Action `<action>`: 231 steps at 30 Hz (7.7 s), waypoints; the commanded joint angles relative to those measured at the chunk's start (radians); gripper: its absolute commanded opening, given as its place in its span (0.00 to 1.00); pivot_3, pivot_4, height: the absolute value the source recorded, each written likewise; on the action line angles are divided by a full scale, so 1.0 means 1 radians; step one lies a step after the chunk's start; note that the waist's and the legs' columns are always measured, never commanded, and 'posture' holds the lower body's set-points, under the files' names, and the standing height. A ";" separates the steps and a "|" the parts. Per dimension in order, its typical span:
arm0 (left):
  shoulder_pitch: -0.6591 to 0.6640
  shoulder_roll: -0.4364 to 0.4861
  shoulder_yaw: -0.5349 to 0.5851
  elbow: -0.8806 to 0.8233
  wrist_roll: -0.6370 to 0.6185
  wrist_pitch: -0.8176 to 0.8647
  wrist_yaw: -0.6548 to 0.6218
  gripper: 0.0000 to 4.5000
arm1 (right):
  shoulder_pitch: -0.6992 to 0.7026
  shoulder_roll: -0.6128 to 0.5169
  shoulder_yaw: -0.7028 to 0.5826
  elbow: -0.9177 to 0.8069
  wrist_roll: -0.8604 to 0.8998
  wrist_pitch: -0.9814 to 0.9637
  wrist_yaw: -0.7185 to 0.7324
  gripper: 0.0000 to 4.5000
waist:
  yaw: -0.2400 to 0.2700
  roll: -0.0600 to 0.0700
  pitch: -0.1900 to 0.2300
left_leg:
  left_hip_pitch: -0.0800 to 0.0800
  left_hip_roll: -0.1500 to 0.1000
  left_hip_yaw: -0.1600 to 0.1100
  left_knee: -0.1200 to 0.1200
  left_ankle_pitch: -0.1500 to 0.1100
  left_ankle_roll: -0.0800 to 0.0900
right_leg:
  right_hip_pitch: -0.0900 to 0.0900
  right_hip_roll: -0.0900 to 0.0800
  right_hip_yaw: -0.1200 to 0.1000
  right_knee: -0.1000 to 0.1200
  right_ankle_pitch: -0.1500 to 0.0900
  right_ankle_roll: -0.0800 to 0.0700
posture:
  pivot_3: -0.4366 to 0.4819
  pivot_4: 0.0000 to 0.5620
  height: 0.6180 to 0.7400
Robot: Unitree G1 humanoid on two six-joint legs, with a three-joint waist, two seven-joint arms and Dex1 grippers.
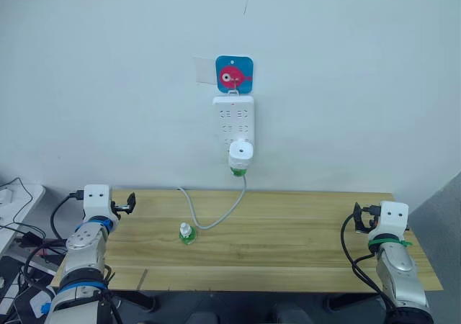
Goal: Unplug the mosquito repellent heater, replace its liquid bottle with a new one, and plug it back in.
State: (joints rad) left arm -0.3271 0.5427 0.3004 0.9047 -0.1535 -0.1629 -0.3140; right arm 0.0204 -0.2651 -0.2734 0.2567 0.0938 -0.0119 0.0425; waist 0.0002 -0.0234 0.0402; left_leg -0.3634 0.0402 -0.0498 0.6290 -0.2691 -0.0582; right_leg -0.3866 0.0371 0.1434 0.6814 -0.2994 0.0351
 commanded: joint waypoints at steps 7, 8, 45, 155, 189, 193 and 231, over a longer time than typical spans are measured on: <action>-0.039 -0.001 -0.011 -0.007 0.004 -0.027 -0.019 1.00 | 0.008 0.003 -0.047 -0.009 0.026 -0.010 -0.023 1.00 | -0.002 0.002 0.005 | 0.000 0.000 0.000 0.000 0.000 0.000 | 0.000 0.000 0.000 0.000 0.000 0.000 | 0.57 0.15 1.00; -0.042 -0.002 -0.012 -0.006 0.004 -0.027 -0.020 1.00 | 0.008 0.004 -0.052 -0.004 0.026 -0.011 -0.026 1.00 | -0.003 0.002 0.005 | 0.000 0.000 0.000 0.000 0.000 0.000 | 0.000 0.000 0.000 0.000 0.000 0.000 | 0.57 0.15 1.00; -0.594 0.030 -0.280 -0.147 -0.110 0.235 -0.920 0.67 | 0.065 -0.021 0.320 -0.934 0.175 0.498 0.235 1.00 | -0.031 0.002 0.116 | -0.016 0.003 -0.014 0.011 0.000 0.000 | -0.005 0.002 -0.016 0.000 0.000 -0.001 | 0.49 0.32 1.00; -0.702 -0.197 -0.261 0.057 -0.049 0.194 -0.892 0.29 | -0.362 0.188 0.396 -1.148 0.125 1.037 -0.001 0.65 | -0.069 0.009 0.169 | -0.035 -0.015 -0.059 0.018 0.013 -0.019 | -0.002 -0.017 -0.058 0.006 -0.003 0.000 | 0.36 0.37 1.00; -0.016 -0.035 -0.327 -1.079 -0.244 0.444 -0.838 1.00 | -0.284 0.411 -0.300 -0.938 0.790 0.975 -0.155 0.65 | -0.051 0.011 0.175 | -0.042 -0.013 -0.055 0.004 0.019 -0.026 | -0.019 -0.025 -0.053 0.016 -0.009 -0.004 | 0.45 0.37 1.00; -0.048 -0.181 -0.427 -1.027 -0.181 0.350 -0.757 1.00 | -0.265 0.465 -0.305 -0.906 0.955 0.913 -0.285 0.65 | -0.056 0.011 0.175 | -0.040 -0.015 -0.050 0.006 0.019 -0.025 | -0.017 -0.025 -0.050 0.015 -0.006 0.001 | 0.43 0.35 1.00; -0.344 -0.416 -0.474 -0.544 -0.093 0.027 -0.763 1.00 | -0.173 0.291 0.019 -0.884 1.190 0.521 -0.506 0.65 | -0.115 0.011 0.175 | -0.038 -0.015 -0.048 0.009 0.020 -0.024 | -0.018 -0.018 -0.047 0.019 -0.006 0.001 | 0.36 0.31 1.00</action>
State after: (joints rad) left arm -0.6677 0.1403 -0.1640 0.4004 -0.2510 -0.1334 -1.0989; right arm -0.1435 0.0225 -0.2697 -0.5865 1.2714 0.5325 -0.4657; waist -0.1151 -0.0127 0.2147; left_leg -0.4019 0.0248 -0.0981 0.6391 -0.2491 -0.0818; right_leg -0.4046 0.0187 0.0963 0.7004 -0.3053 0.0363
